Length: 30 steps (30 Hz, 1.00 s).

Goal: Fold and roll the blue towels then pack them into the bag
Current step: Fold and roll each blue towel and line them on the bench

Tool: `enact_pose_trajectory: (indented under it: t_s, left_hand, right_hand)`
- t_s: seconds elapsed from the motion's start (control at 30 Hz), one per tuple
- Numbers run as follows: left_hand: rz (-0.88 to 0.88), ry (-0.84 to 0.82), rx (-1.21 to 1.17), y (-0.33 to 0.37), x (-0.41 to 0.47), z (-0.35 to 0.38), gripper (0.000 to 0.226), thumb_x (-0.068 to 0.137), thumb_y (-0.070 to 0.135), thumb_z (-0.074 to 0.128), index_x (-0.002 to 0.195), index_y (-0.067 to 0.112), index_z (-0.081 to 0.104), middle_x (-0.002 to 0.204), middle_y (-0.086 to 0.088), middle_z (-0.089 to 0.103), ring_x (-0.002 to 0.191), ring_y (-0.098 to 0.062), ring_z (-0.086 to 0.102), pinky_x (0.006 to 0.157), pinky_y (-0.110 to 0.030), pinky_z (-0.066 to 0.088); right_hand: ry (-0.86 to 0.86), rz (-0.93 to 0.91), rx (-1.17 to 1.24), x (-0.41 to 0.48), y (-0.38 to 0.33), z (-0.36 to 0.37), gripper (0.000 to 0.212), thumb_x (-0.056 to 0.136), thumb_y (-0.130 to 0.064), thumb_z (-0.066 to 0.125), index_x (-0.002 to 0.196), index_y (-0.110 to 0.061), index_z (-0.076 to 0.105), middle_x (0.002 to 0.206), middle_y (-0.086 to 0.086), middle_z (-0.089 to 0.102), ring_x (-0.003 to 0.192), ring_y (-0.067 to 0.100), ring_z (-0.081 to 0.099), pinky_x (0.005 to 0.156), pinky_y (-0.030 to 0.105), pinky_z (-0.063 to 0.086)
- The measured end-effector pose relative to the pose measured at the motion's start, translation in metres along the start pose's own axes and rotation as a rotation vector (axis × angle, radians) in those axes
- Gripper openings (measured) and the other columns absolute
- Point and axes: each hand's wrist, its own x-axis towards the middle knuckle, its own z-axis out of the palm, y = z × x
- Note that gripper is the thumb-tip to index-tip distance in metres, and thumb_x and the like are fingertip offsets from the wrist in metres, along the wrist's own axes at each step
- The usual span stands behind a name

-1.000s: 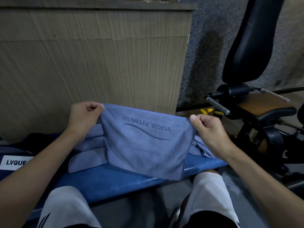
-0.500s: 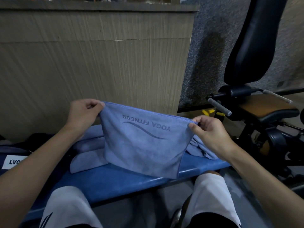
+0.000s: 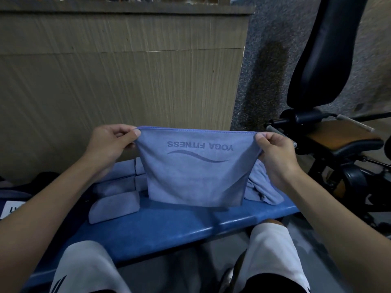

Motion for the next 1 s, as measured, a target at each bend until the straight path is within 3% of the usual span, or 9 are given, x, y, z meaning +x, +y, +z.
enact_pose_trajectory:
  t_s: [0.17,0.27,0.37,0.43,0.53,0.73,0.87,0.93,1.0]
  left_hand:
    - [-0.021,-0.028,-0.087,0.009,-0.002,0.000,0.013,0.091,0.000,0.063,0.082,0.008,0.068,0.066,0.001,0.069,0.055,-0.011,0.059,0.055,-0.017,0.051]
    - [-0.052,-0.020,-0.117,0.015,-0.002,0.001,0.008,0.091,-0.002,0.062,0.085,0.003,0.064,0.063,-0.003,0.067,0.047,-0.012,0.057,0.047,-0.017,0.048]
    - [-0.090,0.004,-0.173,0.017,-0.001,0.000,0.011,0.089,-0.005,0.062,0.090,0.006,0.063,0.074,-0.007,0.065,0.056,-0.013,0.066,0.058,-0.019,0.056]
    - [-0.100,0.000,-0.157,0.015,0.001,-0.002,0.016,0.089,-0.005,0.062,0.098,0.008,0.062,0.080,-0.007,0.066,0.062,-0.015,0.069,0.067,-0.020,0.058]
    - [-0.116,-0.014,-0.094,0.011,0.003,-0.004,0.013,0.091,-0.004,0.061,0.094,0.008,0.065,0.085,-0.008,0.069,0.067,-0.013,0.070,0.072,-0.019,0.058]
    - [-0.184,-0.057,-0.130,0.000,0.008,-0.002,0.008,0.092,-0.003,0.059,0.091,0.002,0.065,0.092,-0.012,0.067,0.080,-0.012,0.070,0.077,-0.020,0.057]
    - [-0.228,-0.027,-0.171,0.001,0.016,0.006,0.006,0.094,-0.003,0.057,0.092,0.000,0.063,0.095,-0.014,0.064,0.093,-0.019,0.067,0.080,-0.025,0.059]
    - [-0.203,0.019,-0.168,0.005,0.024,0.010,0.007,0.094,-0.002,0.058,0.092,0.002,0.062,0.094,-0.012,0.063,0.093,-0.018,0.066,0.080,-0.027,0.059]
    - [-0.161,0.057,-0.164,0.008,0.032,0.013,0.007,0.094,0.000,0.059,0.091,0.005,0.062,0.090,-0.010,0.062,0.089,-0.015,0.065,0.080,-0.026,0.058]
  right_hand:
    - [-0.004,-0.018,-0.029,0.006,-0.005,0.001,0.024,0.098,-0.024,0.055,0.078,-0.012,0.059,0.083,0.015,0.055,0.079,0.025,0.050,0.072,0.043,0.045]
    - [0.013,0.002,-0.001,0.011,-0.007,-0.001,0.020,0.094,-0.019,0.060,0.075,-0.014,0.056,0.076,0.012,0.054,0.071,0.023,0.052,0.064,0.036,0.046]
    - [0.035,0.009,0.061,0.016,-0.009,-0.001,0.009,0.092,-0.009,0.062,0.096,-0.014,0.055,0.076,0.003,0.052,0.068,0.013,0.050,0.061,0.029,0.041]
    - [0.002,0.040,0.068,0.016,-0.009,-0.001,0.020,0.094,-0.008,0.059,0.114,-0.008,0.055,0.088,0.003,0.060,0.079,0.013,0.056,0.070,0.028,0.045]
    - [-0.064,0.056,0.021,0.013,-0.008,0.001,0.011,0.096,-0.005,0.053,0.097,-0.008,0.064,0.084,0.006,0.065,0.079,0.016,0.060,0.072,0.027,0.049]
    - [0.021,0.026,-0.187,0.027,0.009,0.005,0.021,0.095,-0.008,0.056,0.078,-0.016,0.064,0.079,0.009,0.057,0.080,0.021,0.050,0.075,0.037,0.042]
    - [0.033,-0.026,-0.287,0.039,0.005,0.015,0.025,0.096,-0.007,0.054,0.075,-0.019,0.059,0.071,0.005,0.055,0.068,0.015,0.050,0.062,0.025,0.039]
    - [0.041,-0.053,-0.282,0.045,-0.001,0.021,0.025,0.096,-0.005,0.052,0.076,-0.018,0.057,0.067,0.004,0.054,0.053,0.004,0.051,0.052,0.019,0.041]
    - [0.034,-0.050,-0.201,0.050,-0.006,0.027,0.023,0.098,-0.004,0.049,0.079,-0.016,0.055,0.071,0.006,0.057,0.050,0.002,0.057,0.052,0.018,0.045]
